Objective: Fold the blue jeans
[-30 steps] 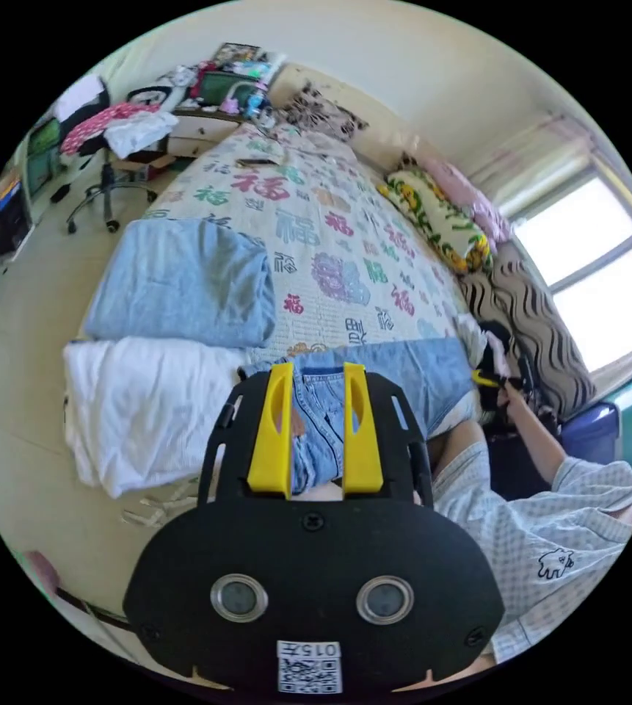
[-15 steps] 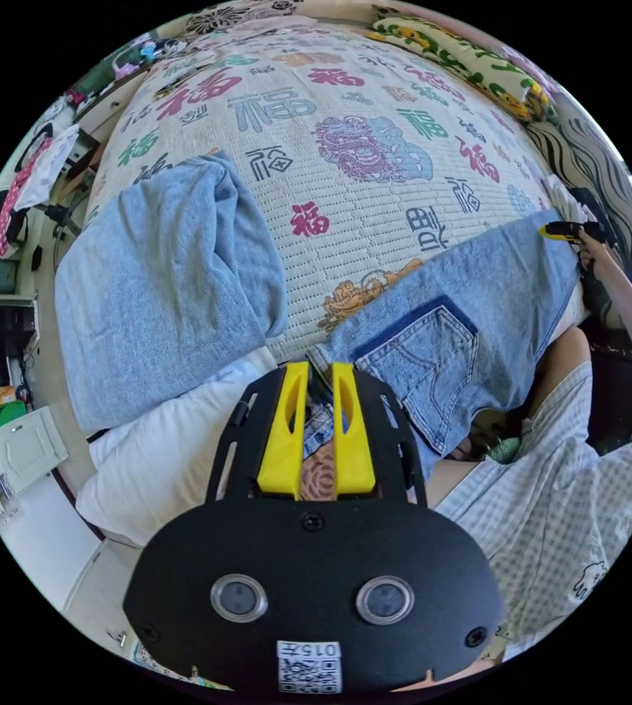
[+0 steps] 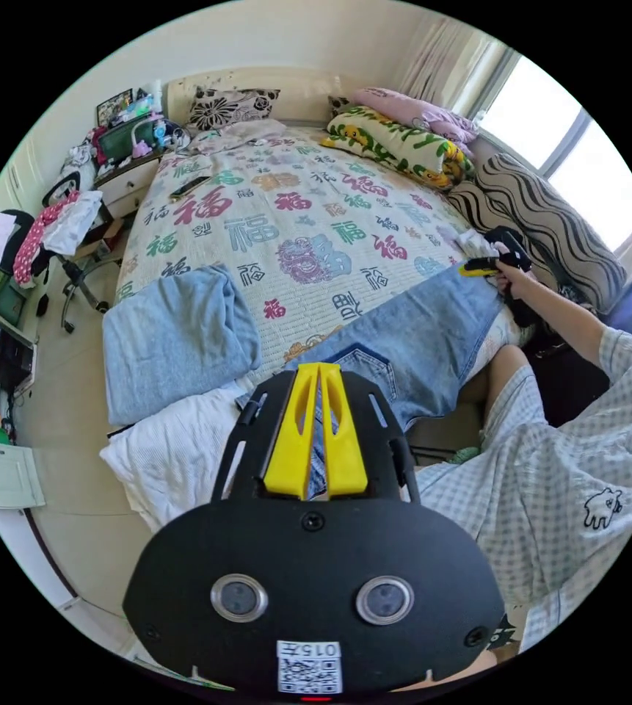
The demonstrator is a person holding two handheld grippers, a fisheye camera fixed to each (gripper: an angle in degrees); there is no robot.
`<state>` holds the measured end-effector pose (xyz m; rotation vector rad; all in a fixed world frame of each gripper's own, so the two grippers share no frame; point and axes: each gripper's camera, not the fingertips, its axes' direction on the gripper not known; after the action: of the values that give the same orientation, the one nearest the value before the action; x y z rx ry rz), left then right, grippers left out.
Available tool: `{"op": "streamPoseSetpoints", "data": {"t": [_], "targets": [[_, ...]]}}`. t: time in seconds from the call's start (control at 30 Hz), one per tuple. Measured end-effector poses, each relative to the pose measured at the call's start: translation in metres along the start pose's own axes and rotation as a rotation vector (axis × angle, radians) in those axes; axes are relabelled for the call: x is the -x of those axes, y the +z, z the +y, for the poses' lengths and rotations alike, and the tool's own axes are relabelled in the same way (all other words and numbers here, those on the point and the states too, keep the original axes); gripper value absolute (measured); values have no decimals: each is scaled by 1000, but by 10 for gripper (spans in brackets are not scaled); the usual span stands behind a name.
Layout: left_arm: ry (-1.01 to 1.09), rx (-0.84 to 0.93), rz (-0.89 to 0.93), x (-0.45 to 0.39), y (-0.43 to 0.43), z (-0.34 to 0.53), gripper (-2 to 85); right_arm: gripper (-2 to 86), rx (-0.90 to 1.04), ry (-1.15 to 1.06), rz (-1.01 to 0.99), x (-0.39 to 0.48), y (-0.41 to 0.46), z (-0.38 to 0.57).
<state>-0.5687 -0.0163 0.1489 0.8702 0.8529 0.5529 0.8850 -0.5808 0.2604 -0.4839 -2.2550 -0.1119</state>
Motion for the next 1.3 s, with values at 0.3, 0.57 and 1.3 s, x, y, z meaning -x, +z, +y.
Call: {"op": "streamPoseSetpoints", "data": {"t": [0.3,0.57,1.3], "targets": [[-99,358,-43,48,91,-36,104,71,90,-149,-46,34,22,0],[140,296,-100,22,76,-35,29,85,107,-43,10,-3,16,1],[60,86,509,-17,31,81,9,1,95,173,216,11,47,-17]]}}
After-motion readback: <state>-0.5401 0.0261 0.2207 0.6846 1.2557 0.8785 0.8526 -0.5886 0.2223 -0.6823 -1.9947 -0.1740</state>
